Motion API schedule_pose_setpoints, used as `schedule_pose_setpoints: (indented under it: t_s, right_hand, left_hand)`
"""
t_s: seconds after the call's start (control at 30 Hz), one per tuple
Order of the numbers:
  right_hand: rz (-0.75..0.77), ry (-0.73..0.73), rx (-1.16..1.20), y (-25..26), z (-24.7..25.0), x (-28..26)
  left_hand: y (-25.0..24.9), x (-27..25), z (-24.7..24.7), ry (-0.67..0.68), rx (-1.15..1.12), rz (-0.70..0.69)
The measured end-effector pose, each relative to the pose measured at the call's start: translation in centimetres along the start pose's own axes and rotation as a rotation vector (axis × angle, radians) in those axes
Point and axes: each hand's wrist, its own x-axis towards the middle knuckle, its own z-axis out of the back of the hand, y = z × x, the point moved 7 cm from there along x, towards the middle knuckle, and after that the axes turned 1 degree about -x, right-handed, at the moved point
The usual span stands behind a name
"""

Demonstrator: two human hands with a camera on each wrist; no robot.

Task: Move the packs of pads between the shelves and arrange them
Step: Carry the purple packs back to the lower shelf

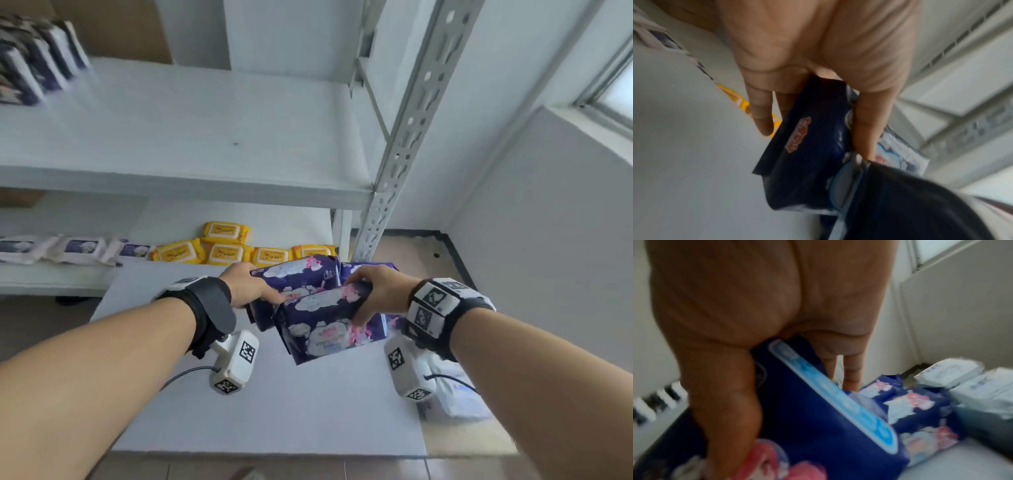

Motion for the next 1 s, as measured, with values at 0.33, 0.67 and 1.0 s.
schedule_pose_setpoints:
  t_s: [0.33, 0.67, 1.0]
  right_hand:
    - [0.152, -0.005, 1.087, 16.5, 1.8, -1.2]
    - [0.308, -0.068, 1.257, 35.1, -2.4, 0.6]
    - [0.338, -0.192, 1.348, 44.3, -4.6, 2.6]
  left_hand:
    - [1.3, -7.9, 19.8, -0.331, -0.659, -0.069]
    - [6.2, -10.6, 39.7, -0.420, -0.760, -0.234]
    - [5.3, -8.3, 51.3, -0.241, -0.553, -0.295]
